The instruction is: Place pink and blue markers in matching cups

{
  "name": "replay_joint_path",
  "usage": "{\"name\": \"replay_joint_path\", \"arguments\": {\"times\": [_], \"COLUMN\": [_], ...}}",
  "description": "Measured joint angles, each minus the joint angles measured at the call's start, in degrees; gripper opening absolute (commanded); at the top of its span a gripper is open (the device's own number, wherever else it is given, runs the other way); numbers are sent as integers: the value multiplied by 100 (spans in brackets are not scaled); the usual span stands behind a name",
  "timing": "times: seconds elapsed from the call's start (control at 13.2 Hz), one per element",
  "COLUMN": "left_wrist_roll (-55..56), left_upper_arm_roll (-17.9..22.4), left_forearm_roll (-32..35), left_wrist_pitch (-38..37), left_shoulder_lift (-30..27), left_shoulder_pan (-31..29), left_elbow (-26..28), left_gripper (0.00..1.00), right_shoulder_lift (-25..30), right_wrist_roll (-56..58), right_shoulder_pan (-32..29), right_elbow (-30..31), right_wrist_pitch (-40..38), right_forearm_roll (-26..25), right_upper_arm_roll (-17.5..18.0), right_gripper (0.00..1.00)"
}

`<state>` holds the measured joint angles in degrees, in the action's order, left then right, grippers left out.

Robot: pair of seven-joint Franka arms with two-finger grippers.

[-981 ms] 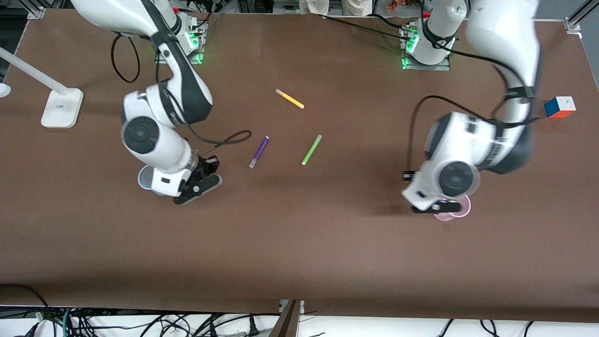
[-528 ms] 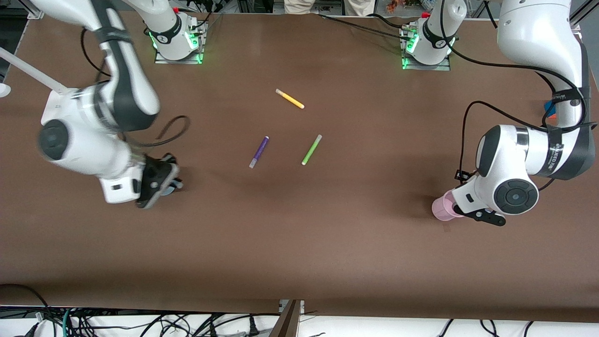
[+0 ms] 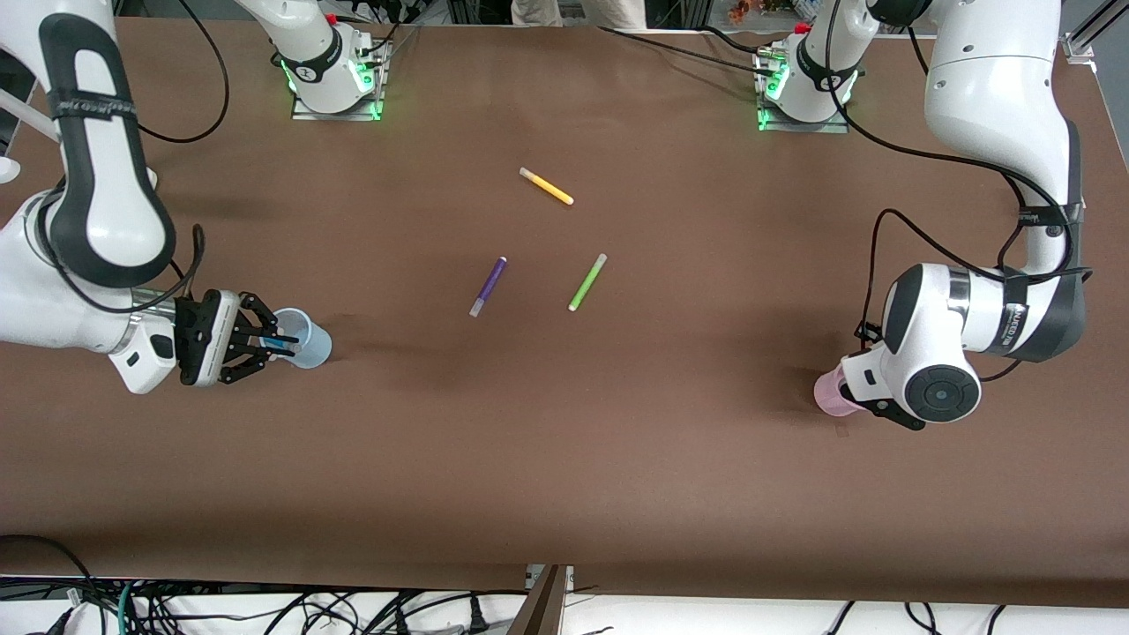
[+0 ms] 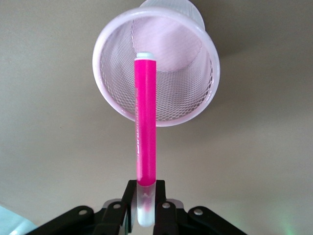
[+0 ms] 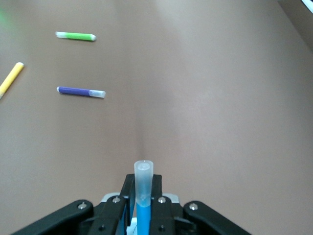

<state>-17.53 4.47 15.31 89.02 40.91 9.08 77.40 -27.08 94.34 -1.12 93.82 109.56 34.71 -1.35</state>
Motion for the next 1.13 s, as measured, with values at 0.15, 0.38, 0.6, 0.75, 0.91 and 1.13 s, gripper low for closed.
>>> {"name": "replay_joint_path", "arguments": {"times": [0.15, 0.38, 0.6, 0.75, 0.91, 1.13], "left_wrist_roll": [-3, 8, 520, 1097, 1282, 1323], "left_upper_arm_roll": [0, 1, -2, -36, -33, 28], "left_forearm_roll": [11, 12, 10, 2, -233, -1001], "left_wrist_pitch": [30, 41, 80, 65, 25, -90], "left_shoulder_lift": [0, -8, -293, -804, -1405, -2132], "left_shoulder_pan": [11, 13, 13, 19, 8, -344], "left_elbow": [-31, -106, -303, -421, -445, -426], "left_gripper": [100, 100, 100, 100, 100, 100], "right_shoulder_lift": [-156, -227, -226, -234, -252, -229], "right_wrist_roll": [553, 810, 1061, 1270, 1294, 371], "right_shoulder_pan": [-101, -177, -314, -478, -604, -661], "right_elbow": [7, 74, 145, 235, 268, 177], "right_wrist_pitch": [-180, -407, -688, -798, -860, -861], "right_forearm_roll": [378, 540, 555, 569, 609, 762], "right_upper_arm_roll": [1, 2, 5, 5, 5, 10], "right_gripper": [0, 0, 0, 52, 100, 100]}}
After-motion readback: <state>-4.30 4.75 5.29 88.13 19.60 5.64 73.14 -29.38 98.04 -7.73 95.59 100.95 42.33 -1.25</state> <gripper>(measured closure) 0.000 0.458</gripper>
